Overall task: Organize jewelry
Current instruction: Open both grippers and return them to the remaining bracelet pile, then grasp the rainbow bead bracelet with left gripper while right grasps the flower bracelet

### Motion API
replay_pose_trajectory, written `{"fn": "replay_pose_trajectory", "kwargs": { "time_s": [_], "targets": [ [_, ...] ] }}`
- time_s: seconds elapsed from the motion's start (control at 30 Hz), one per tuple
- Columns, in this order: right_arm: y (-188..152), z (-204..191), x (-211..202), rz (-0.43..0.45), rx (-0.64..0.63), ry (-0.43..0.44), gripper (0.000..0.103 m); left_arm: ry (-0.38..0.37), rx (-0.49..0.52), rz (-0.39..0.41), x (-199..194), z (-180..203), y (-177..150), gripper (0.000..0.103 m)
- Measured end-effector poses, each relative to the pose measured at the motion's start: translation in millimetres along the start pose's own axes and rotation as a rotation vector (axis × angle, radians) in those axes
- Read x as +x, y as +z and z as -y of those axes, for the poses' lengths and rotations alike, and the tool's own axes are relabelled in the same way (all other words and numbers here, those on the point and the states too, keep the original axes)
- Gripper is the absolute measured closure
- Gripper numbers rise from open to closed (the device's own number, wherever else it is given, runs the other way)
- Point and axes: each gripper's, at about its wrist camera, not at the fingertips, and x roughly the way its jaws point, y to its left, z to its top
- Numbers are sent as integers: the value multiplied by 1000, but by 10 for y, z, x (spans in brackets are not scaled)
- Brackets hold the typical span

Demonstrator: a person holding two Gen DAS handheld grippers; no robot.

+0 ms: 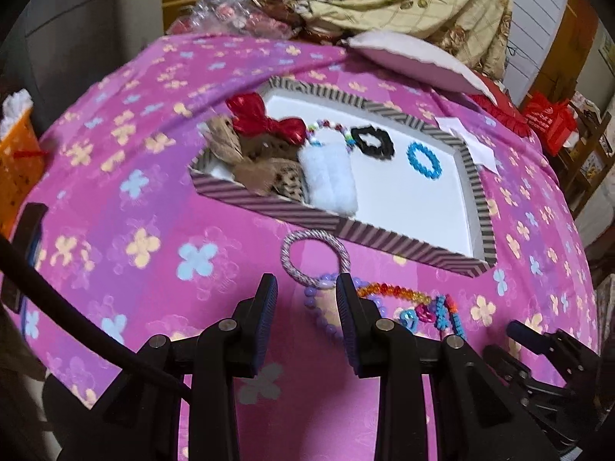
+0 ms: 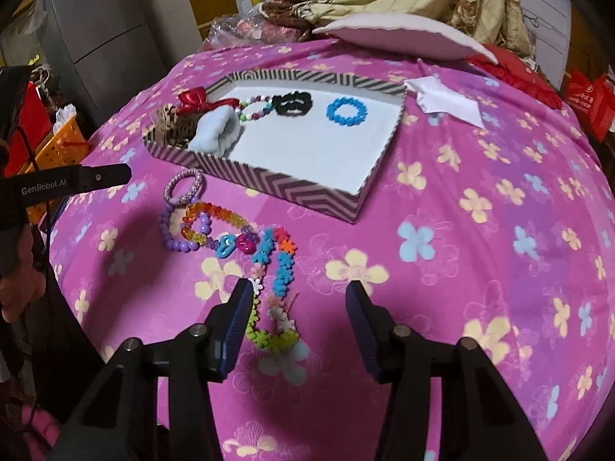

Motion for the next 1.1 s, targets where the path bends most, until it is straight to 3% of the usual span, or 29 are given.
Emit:
{"fn": "replay_pose_trajectory", "kwargs": {
  "time_s": [0.33,0.47,0.77,0.9,1.1],
  "targets": [
    [-19,-65,296,-49,-56,-25,60,-78,219,-109,335,411,-70,45],
    [8,-69,322,-47,-106,-103,74,-84,301,-133,431,536,-76,43],
    [11,91,291,-33,-66,-72,75,-103,479,-148,558,766,-38,40],
    [12,110,288,-34,-62,-53,75,-153,554,-167,532,800,-57,38],
    [37,134,301,-30,-57,-36,73,-146,626,-194,650,845,-41,35]
  ]
}}
